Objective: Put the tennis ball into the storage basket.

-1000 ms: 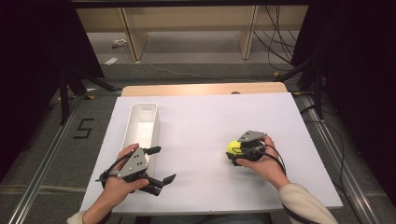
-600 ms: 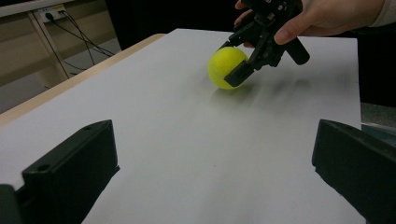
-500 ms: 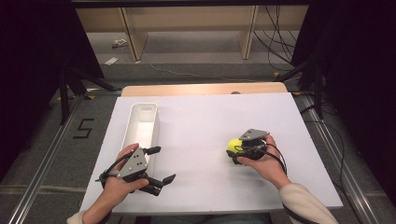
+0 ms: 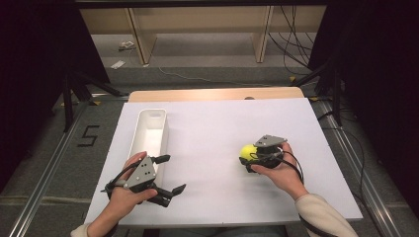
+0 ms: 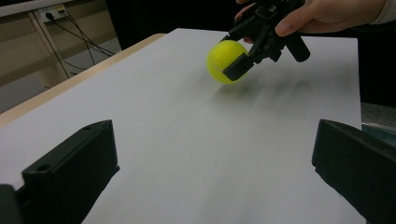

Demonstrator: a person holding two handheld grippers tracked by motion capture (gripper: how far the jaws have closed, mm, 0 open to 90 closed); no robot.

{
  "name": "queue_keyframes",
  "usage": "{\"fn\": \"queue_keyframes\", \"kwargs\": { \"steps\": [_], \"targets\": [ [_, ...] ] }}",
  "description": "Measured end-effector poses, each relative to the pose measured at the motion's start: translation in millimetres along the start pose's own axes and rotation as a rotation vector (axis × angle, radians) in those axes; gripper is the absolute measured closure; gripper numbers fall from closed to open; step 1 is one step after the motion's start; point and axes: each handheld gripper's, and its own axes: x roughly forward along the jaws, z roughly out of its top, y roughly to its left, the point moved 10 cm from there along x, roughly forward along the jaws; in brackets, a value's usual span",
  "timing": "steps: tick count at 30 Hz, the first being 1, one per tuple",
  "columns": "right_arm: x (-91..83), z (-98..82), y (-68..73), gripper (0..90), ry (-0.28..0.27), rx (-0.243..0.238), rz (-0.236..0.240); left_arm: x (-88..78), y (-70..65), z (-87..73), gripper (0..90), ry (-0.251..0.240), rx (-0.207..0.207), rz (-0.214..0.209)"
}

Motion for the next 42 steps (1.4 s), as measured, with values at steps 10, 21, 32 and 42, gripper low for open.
{"fn": "queue_keyframes", "kwargs": {
  "steps": [10,21,32,42],
  "targets": [
    [-1.8,3.9,3.6,26.1,-0.012,0.003,0.007,-0.2,-0.1,-0.3,0.0,0.002,0.001,-0.001],
    [-4.5,9.9,5.2,26.2,-0.033,0.003,0.01,-0.3,-0.1,-0.3,0.0,0.002,0.001,-0.001],
    [-5.7,14.7,8.4,26.2,-0.05,0.026,0.018,-0.6,0.0,-0.4,0.0,0.001,0.004,-0.002],
    [-6.2,18.2,9.7,26.2,-0.061,0.03,0.021,-0.6,0.0,-0.3,0.0,0.001,0.003,-0.002]
  ]
}}
